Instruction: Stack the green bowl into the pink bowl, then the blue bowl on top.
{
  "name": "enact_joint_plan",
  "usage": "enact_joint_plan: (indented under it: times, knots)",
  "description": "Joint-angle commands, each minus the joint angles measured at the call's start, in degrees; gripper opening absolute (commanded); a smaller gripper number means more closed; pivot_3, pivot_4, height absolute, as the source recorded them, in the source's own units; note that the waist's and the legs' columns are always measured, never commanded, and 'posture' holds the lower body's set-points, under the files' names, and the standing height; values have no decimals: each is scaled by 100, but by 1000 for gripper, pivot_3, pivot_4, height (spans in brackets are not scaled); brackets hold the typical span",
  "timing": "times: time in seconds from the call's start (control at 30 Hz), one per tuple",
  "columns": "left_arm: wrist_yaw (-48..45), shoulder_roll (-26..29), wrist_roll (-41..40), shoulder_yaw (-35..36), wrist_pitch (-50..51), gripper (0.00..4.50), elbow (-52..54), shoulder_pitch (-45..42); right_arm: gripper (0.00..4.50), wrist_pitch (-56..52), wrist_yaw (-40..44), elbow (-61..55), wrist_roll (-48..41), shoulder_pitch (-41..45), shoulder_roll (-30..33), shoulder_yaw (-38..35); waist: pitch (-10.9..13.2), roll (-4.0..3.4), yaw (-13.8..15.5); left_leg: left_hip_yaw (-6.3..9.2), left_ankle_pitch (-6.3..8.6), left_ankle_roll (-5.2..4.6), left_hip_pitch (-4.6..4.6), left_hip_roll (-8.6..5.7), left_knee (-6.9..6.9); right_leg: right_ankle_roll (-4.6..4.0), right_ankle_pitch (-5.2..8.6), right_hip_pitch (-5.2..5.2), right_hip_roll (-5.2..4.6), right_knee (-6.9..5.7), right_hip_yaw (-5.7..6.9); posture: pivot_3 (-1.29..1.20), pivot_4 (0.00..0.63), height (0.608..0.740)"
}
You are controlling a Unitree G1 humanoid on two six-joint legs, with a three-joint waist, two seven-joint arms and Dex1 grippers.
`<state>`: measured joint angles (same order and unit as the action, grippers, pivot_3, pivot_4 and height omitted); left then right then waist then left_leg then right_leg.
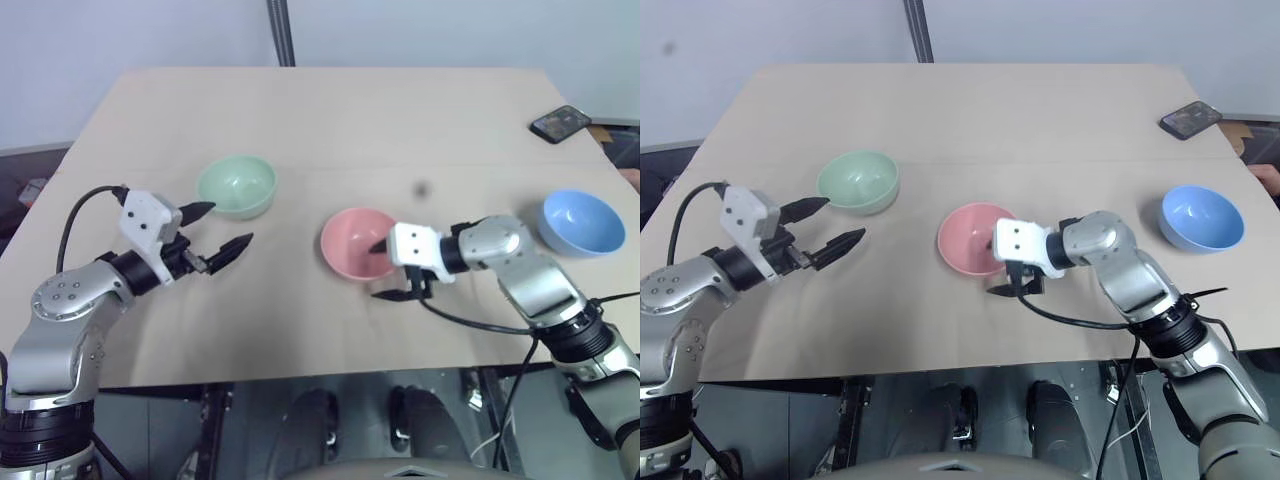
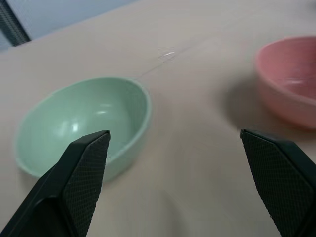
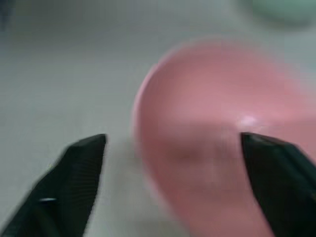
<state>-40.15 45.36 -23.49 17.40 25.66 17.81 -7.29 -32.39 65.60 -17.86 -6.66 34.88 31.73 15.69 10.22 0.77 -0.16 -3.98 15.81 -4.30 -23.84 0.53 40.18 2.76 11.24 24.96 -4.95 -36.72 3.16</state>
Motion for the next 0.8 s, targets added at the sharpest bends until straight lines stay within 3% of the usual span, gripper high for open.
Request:
enact_joint_plan:
  times: [0.03,0.3,0.47,0.5,0.53,0.63,0.7,0.77,0.8]
  knots:
    - [515,381,563,-489,777,4500,320,-604,4453,-564,-207,-871,-983,-260,59,-1136,0,0,32,3,0,0,0,0,0,0,0,0,0,0,2,0,150,739]
    - [553,609,2105,-2589,1500,4500,-632,-2495,4453,-696,-1207,-1221,-1131,-1016,365,-1928,0,1,99,11,1,-3,6,-14,0,1,1,-16,4,0,10,0,150,739]
    - [337,383,2573,-3257,1437,4500,-1382,-3069,4453,-517,-1458,-1341,-1466,-1392,371,-2318,0,1,63,-13,-1,-4,2,-6,0,4,2,2,22,-2,-15,0,150,739]
    - [292,322,2637,-3336,1383,3976,-1522,-3146,4500,-473,-1433,-1389,-1584,-1529,405,-2483,1,2,83,-14,-1,-4,0,-4,-1,4,2,4,24,-2,-16,0,150,739]
    - [238,283,2694,-3402,1342,3736,-1629,-3206,4500,-421,-1414,-1419,-1678,-1638,438,-2622,1,3,95,-12,0,-5,-2,-4,-1,5,2,4,25,-1,-16,0,150,739]
    - [87,221,2791,-3453,1248,2000,-1829,-3323,4500,-313,-1388,-1485,-1942,-1838,538,-2916,2,5,100,-12,1,-8,-6,-5,0,6,2,4,23,2,-18,0,150,739]
    - [-31,176,2767,-3415,1179,1665,-1859,-3369,4500,-263,-1404,-1546,-2084,-1934,588,-3032,4,8,100,-13,1,-10,-4,-4,2,6,3,4,22,1,-20,0,150,739]
    - [-133,125,2675,-3322,1113,1027,-1757,-3363,4500,-233,-1445,-1579,-2186,-1991,622,-3083,4,8,101,-10,1,-9,-3,-2,2,6,3,3,23,0,-19,0,150,739]
    - [-230,92,2570,-3258,1053,1027,-1683,-3351,4500,-217,-1479,-1588,-2230,-2013,635,-3102,4,8,99,-11,1,-10,-3,-2,1,6,2,3,23,-1,-20,0,150,739]
